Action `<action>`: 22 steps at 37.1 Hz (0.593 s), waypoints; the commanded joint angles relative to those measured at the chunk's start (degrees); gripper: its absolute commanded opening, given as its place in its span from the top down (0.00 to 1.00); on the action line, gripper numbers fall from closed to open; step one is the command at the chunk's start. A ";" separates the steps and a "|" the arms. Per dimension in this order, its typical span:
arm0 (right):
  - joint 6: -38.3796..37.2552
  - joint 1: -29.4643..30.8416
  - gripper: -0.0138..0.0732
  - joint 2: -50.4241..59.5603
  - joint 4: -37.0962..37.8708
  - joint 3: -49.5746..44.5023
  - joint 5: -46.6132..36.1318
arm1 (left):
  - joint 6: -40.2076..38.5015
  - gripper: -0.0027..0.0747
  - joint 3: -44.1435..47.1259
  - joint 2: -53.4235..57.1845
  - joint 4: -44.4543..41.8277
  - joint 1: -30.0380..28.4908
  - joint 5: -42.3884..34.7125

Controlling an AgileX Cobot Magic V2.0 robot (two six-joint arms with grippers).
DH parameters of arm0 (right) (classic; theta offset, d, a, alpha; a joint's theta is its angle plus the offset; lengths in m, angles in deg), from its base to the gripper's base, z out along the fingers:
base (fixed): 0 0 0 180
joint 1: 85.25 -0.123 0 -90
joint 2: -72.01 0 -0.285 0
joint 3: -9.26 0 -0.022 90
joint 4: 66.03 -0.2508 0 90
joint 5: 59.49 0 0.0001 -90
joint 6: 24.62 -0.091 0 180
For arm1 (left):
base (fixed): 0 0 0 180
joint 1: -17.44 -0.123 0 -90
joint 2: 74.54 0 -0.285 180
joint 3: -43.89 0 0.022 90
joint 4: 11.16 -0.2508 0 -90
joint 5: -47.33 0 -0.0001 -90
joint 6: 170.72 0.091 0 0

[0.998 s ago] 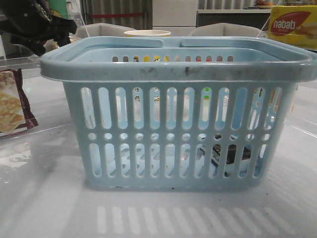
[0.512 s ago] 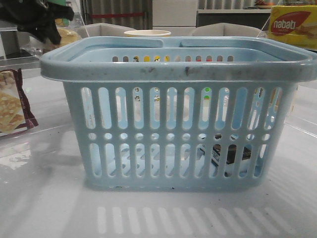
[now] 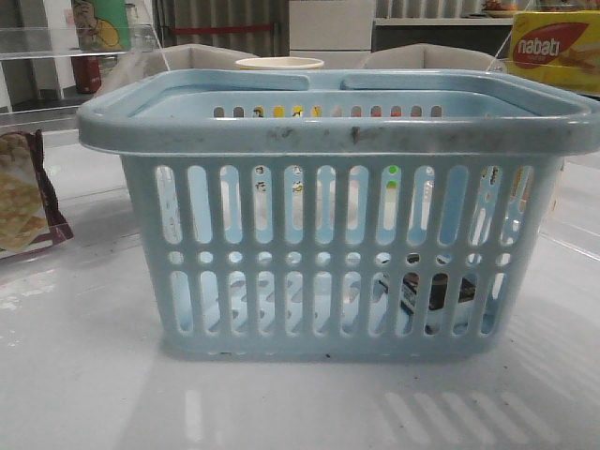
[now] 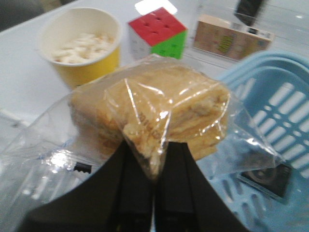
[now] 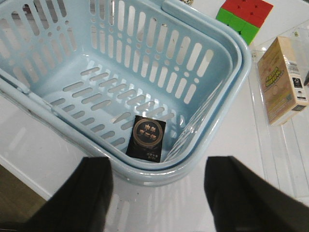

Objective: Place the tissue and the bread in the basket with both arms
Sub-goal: 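Grasp the wrapped bread bun with the left gripper and lift it, then lower the bread bun into the basket and open the left gripper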

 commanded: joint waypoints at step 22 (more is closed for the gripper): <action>0.32 0.04 0.24 0.20 0.56 1.46 -3.79 | 0.85 0.31 14.88 9.31 1.13 11.57 -11.17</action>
